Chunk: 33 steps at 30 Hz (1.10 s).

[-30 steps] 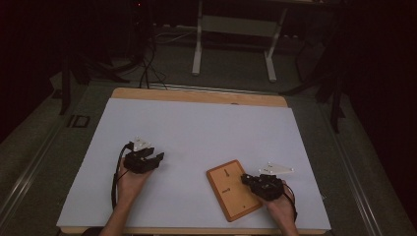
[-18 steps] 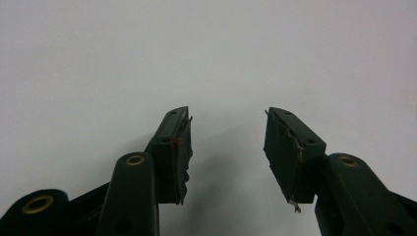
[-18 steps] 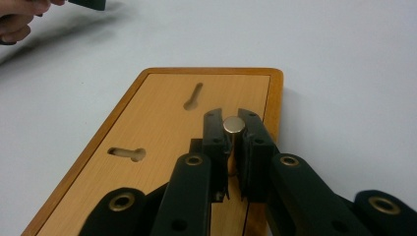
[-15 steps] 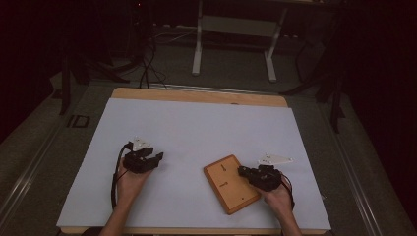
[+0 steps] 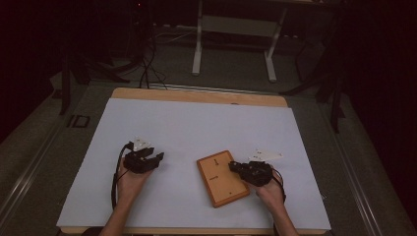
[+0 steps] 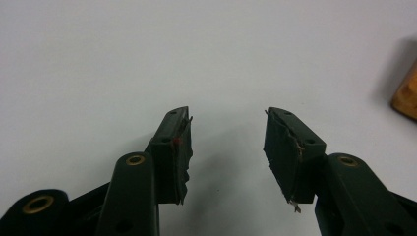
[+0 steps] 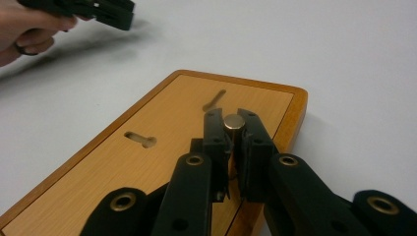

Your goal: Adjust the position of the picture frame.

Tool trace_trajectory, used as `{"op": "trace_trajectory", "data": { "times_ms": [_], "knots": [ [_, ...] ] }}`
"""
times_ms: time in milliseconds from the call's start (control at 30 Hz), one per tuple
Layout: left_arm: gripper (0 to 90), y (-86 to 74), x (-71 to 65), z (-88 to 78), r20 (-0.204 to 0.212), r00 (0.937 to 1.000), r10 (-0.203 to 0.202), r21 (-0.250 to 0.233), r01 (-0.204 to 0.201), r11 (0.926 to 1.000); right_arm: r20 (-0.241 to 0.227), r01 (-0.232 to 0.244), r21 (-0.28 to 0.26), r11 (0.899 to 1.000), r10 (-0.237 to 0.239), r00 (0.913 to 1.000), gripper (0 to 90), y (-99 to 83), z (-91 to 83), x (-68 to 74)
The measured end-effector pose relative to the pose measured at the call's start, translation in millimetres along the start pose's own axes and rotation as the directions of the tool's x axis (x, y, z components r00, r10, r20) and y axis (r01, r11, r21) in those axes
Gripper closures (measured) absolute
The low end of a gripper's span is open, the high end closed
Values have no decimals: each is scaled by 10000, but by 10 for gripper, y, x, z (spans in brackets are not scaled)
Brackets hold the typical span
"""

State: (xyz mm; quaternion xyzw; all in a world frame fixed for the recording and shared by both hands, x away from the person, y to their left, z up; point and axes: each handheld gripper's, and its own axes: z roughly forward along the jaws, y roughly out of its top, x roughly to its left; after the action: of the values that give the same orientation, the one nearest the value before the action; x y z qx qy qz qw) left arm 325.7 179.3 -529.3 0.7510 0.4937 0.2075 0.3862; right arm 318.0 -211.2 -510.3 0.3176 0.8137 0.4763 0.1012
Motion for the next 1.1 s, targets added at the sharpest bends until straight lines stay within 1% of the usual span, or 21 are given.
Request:
{"op": "trace_trajectory", "data": {
  "times_ms": [100,167,333,367,400,433,467,500,533,567,600,633,667,700,733,800,833,867,967,1000,1100],
  "knots": [
    [526,0,-7,3,48,10000,6,-7,-6,10000,-274,253,-87,9996,-255,9993,842,30,75,43],
    [533,1,-16,3,26,9999,108,2,-108,9999,-465,357,-154,9992,-364,9983,842,53,138,81],
    [590,2,-36,2,156,9995,257,7,-257,9997,-1029,582,-295,9979,-609,9928,842,127,333,216],
    [616,1,-43,9,386,9988,305,73,-308,9995,-1241,662,-335,9972,-698,9898,842,156,397,270],
    [633,0,-49,12,500,9981,357,105,-363,9993,-1241,662,-335,9972,-698,9898,842,156,397,270],
    [654,0,-57,15,621,9970,453,142,-463,9988,-1396,818,-381,9959,-863,9864,842,184,457,324],
    [673,2,-75,20,952,9940,541,110,-554,9984,-1454,977,-398,9944,-1025,9841,842,202,493,362],
    [697,2,-75,20,952,9940,541,110,-554,9984,-1454,977,-398,9944,-1025,9841,842,202,493,362],
    [697,3,-87,25,1175,9912,603,108,-620,9980,-1493,1070,-393,9935,-1117,9824,842,213,513,383],
    [802,2,-94,30,1370,9881,696,143,-722,9973,-1643,1264,-376,9913,-1309,9777,842,239,564,430],
    [802,2,-99,37,1552,9848,775,230,-820,9964,-1643,1264,-376,9913,-1309,9777,842,239,564,430],
    [897,0,-110,53,1550,9841,864,469,-947,9944,-1761,1311,-403,9906,-1362,9749,842,252,591,452],
    [900,-5,-121,72,1509,9844,901,690,-1014,9925,-1821,1299,-439,9906,-1358,9739,842,255,604,458],
    [900,-10,-130,88,1579,9833,903,813,-1041,9912,-1821,1299,-439,9906,-1358,9739,842,255,604,458],
    [900,-8,-136,94,1667,9809,998,845,-1150,9898,-1901,1319,-475,9901,-1386,9719,842,254,614,462],
    [900,0,-149,93,1982,9745,1053,680,-1209,9903,-2032,1328,-487,9899,-1400,9691,842,240,627,464],
    [900,3,-157,96,2035,9730,1085,661,-1242,9901,-2060,1326,-503,9899,-1402,9685,842,234,628,463],
    [900,5,-168,107,1993,9727,1190,727,-1358,9881,-2101,1319,-504,9900,-1396,9677,842,231,628,460],
    [899,2,-175,140,2006,9722,1211,807,-1395,9869,-2198,1333,-551,9895,-1423,9651,842,227,626,452],
    [898,4,-172,142,1993,9724,1210,806,-1393,9870,-2348,1408,-581,9883,-1506,9603,842,229,624,452],
    [897,6,-170,141,2004,9724,1197,775,-1375,9875,-2529,1549,-580,9862,-1646,9534,841,241,625,465]
  ]
}}
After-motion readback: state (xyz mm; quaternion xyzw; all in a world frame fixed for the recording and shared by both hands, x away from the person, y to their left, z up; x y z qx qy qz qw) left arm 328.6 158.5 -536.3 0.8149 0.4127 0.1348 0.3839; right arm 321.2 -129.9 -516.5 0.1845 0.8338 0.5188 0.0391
